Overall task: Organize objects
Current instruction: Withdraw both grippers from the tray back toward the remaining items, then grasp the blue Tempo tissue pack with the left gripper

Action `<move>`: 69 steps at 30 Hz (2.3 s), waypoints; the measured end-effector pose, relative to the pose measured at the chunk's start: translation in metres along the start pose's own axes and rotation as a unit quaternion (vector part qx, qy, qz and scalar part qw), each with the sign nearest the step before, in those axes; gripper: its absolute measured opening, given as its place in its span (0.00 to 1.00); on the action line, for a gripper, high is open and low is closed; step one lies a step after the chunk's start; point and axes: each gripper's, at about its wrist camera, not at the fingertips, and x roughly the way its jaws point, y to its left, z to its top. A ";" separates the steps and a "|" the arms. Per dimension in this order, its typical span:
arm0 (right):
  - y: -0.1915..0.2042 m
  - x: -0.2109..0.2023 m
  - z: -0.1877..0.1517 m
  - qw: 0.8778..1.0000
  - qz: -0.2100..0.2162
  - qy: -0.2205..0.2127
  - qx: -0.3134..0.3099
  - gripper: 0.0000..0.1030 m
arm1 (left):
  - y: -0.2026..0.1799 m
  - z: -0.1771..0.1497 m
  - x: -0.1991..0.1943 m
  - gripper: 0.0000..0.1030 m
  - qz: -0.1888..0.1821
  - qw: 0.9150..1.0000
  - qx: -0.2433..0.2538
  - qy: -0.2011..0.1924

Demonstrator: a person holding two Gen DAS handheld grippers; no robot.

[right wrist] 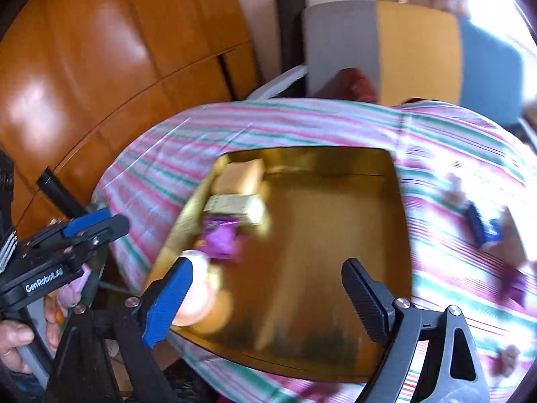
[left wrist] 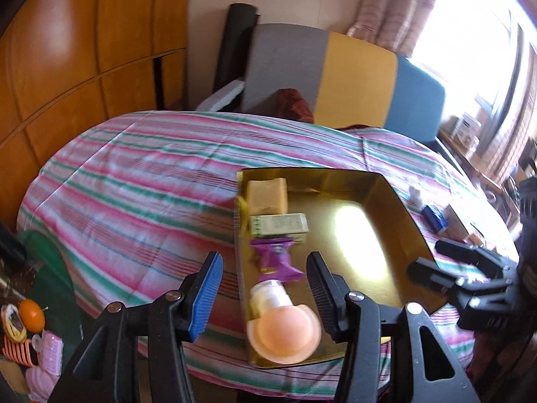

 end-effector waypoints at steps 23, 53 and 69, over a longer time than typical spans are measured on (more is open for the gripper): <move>-0.260 -0.102 -0.018 0.955 -0.251 -0.074 0.143 0.98 | -0.147 0.015 0.030 0.51 -0.103 0.986 0.121 0.055; -0.348 -0.127 -0.049 0.919 -0.174 -0.095 0.340 0.99 | -0.338 0.070 0.231 0.51 -0.140 0.959 0.039 0.243; -0.350 -0.125 -0.049 0.920 -0.146 -0.094 0.353 0.99 | -0.381 0.073 0.282 0.57 -0.096 0.963 0.051 0.246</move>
